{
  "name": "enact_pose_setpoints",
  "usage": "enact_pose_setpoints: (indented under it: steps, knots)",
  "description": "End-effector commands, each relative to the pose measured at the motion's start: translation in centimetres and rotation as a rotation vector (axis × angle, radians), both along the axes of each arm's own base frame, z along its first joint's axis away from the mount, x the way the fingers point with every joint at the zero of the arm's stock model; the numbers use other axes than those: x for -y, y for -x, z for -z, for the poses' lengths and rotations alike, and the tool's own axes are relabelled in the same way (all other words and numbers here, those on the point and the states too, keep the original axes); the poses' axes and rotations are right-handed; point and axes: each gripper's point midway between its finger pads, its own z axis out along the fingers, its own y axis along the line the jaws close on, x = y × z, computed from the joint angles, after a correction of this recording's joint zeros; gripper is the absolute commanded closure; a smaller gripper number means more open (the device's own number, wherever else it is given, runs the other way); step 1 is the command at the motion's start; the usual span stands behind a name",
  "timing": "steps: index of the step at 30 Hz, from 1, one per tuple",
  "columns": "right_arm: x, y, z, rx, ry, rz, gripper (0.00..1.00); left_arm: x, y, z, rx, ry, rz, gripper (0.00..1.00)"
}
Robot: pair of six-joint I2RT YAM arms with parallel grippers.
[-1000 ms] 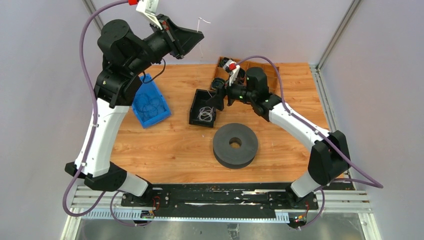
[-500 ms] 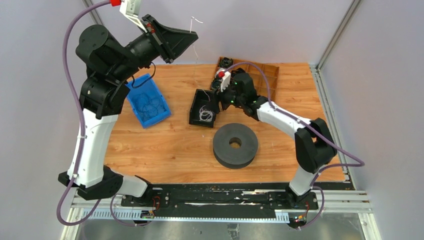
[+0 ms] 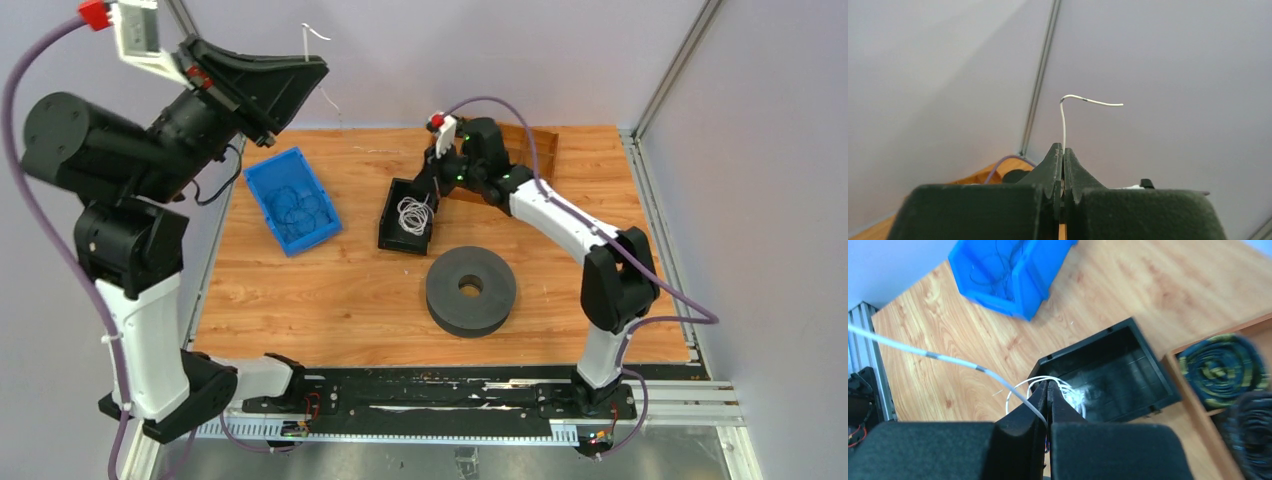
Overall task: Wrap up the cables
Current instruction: Adjust the cable at the center of the board.
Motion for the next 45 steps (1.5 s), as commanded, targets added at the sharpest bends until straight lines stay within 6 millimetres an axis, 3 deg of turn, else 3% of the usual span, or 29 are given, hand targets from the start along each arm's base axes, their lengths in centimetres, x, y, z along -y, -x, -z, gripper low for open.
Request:
enact_pose_setpoints:
  steps: [1, 5, 8, 12, 15, 19, 22, 23, 26, 29, 31, 38, 42, 45]
  knots:
    - [3.5, 0.1, -8.9, 0.112, -0.077, 0.006, 0.99, -2.6, 1.4, -0.7, 0.057, -0.033, -0.133, 1.00]
    - [7.3, 1.3, -14.1, 0.248, -0.030, 0.076, 0.99, -3.9, 0.2, -0.2, 0.063, -0.060, -0.242, 1.00]
    - [11.2, 1.8, -15.9, 0.363, 0.097, 0.197, 0.99, -3.7, -1.7, 1.0, 0.051, -0.091, -0.271, 1.00]
    - [17.8, 1.9, -17.0, 0.491, 0.318, 0.405, 0.99, -2.9, -4.6, 2.8, 0.019, -0.131, -0.286, 1.00]
    - [22.8, 2.0, -16.4, 0.516, 0.457, 0.529, 1.00, -3.7, -6.1, 3.0, 0.022, -0.157, -0.366, 1.00]
    - [28.9, 2.0, -12.8, 0.458, 0.592, 0.638, 0.99, -5.7, -6.1, 1.9, 0.037, -0.153, -0.470, 1.00]
    - [33.0, 2.7, -8.0, 0.365, 0.711, 0.670, 0.99, -6.0, -5.6, 1.8, 0.040, -0.145, -0.476, 1.00]
    - [34.4, 3.2, -6.6, 0.334, 0.746, 0.680, 0.99, -5.7, -5.6, 2.0, 0.039, -0.144, -0.462, 1.00]
    - [37.6, 4.9, -2.8, 0.235, 0.819, 0.701, 0.99, -3.2, -7.4, 5.3, -0.019, -0.175, -0.357, 1.00]
    - [40.0, 6.4, 0.3, 0.155, 0.871, 0.715, 0.99, -0.7, -9.0, 8.6, -0.077, -0.206, -0.252, 0.99]
    - [41.7, 7.2, 2.2, 0.098, 0.902, 0.729, 0.99, -0.7, -9.5, 9.1, -0.081, -0.214, -0.263, 1.00]
    - [46.1, 8.8, 6.8, -0.074, 0.875, 0.756, 0.97, -2.9, -8.3, 6.2, -0.027, -0.197, -0.361, 1.00]
    - [47.4, 8.8, 8.3, -0.132, 0.881, 0.752, 0.95, -3.5, -8.4, 6.1, -0.028, -0.195, -0.396, 1.00]
    - [48.1, 8.7, 8.8, -0.162, 0.886, 0.748, 0.90, -2.8, -8.8, 7.1, -0.049, -0.197, -0.365, 1.00]
